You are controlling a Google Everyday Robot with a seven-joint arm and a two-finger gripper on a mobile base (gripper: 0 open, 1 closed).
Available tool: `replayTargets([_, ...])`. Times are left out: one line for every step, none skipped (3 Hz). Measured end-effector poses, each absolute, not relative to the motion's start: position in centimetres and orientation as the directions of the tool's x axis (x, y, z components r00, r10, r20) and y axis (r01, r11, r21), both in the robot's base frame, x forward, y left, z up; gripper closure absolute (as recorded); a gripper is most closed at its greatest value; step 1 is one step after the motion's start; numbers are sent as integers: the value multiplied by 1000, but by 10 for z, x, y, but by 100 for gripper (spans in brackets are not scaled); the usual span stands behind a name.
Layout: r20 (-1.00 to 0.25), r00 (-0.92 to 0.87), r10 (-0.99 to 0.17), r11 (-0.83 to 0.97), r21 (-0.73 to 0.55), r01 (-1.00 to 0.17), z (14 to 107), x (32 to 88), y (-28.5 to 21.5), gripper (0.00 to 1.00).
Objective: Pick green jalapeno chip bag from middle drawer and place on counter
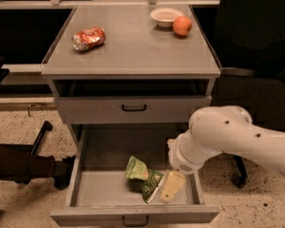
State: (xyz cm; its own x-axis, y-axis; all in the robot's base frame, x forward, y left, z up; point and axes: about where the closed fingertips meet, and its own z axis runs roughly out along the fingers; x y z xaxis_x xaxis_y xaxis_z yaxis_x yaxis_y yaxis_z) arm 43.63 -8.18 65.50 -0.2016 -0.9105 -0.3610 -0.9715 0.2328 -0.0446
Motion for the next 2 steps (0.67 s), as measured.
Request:
replayTargets([-399,-196,-896,255,-99,-962,660,453,-77,0])
replayTargets([-399,-196,-896,255,-99,-962,660,453,-76,0])
